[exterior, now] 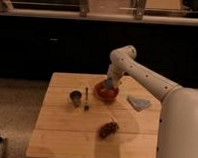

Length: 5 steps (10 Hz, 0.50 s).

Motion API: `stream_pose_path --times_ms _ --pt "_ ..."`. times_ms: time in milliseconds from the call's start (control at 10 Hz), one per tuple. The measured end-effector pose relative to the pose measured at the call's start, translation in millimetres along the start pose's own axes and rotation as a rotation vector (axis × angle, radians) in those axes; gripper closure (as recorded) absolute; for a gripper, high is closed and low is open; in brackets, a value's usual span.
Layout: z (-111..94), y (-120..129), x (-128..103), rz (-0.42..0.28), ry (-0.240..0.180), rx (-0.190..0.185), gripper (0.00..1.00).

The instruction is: Wipe red bowl with sponge

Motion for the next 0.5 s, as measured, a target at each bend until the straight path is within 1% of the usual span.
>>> stream_pose_path --times_ms 300,500 --pt "3.2 1.8 1.2 -0.001 -0.001 -0.005 1.0" --pt "10.7 6.7 6.2 0.011 0.009 -0.02 1.0"
